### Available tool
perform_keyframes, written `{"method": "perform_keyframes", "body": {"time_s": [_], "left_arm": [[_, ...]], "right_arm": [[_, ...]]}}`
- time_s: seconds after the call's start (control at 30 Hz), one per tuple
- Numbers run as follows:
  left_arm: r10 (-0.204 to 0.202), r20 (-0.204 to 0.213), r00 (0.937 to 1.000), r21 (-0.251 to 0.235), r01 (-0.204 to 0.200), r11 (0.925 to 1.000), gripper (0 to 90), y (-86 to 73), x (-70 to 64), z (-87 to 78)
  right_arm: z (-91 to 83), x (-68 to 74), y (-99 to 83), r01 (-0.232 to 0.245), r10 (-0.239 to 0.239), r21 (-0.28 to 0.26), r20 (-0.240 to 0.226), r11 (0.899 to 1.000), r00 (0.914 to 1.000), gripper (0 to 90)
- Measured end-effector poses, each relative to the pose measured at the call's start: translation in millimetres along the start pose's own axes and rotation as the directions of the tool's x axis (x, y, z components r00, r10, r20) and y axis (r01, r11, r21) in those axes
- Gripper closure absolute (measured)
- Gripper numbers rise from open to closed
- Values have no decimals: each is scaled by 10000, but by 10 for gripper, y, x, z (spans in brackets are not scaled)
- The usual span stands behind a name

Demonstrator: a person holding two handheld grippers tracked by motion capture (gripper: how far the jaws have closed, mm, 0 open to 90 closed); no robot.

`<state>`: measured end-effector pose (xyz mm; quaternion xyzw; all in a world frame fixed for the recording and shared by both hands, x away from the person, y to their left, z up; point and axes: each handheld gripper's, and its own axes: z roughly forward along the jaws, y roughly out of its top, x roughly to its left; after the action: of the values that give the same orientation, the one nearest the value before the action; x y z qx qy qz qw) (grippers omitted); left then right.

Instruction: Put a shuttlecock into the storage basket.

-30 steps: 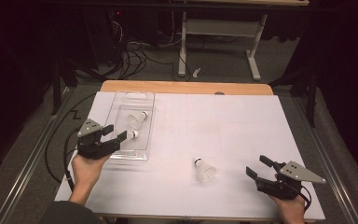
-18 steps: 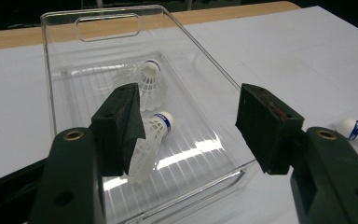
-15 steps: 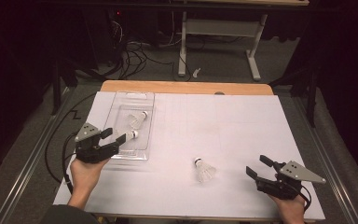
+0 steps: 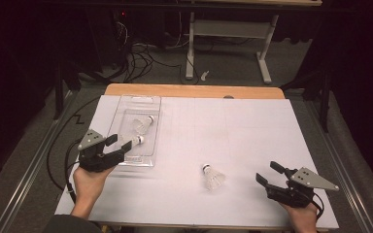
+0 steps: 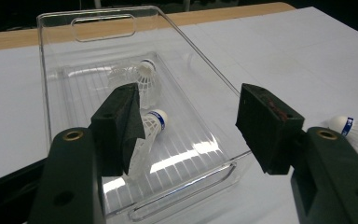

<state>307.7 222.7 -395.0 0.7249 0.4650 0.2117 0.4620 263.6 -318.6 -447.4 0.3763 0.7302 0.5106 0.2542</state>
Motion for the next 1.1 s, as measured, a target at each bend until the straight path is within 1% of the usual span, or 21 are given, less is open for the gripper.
{"method": "perform_keyframes", "body": {"time_s": [0.23, 0.47, 0.63, 0.83, 1.1], "left_arm": [[-109, 56, 9999, -3, 109, 9999, 403, -43, -5, 3], [-98, 99, 9999, -103, 99, 9999, 404, -83, -38, -27], [-101, 138, 9999, -128, 103, 9999, 404, -111, -68, -25], [-82, 243, 9997, -50, 83, 10000, 401, -137, -97, -2], [-121, 452, 9989, -135, 127, 9998, 403, -154, -133, -8]], "right_arm": [[7, -9, 0, -54, 54, 24, -3, 10000, 10000, 301], [-10, -1, -3, 28, -28, -31, -27, 10000, 10000, 301], [-36, -7, -4, -70, 70, -84, -31, 9999, 10000, 301], [-33, -2, -3, -39, 39, -74, -49, 10000, 10000, 301], [-36, -4, -4, -58, 58, -80, -44, 10000, 10000, 300]]}}
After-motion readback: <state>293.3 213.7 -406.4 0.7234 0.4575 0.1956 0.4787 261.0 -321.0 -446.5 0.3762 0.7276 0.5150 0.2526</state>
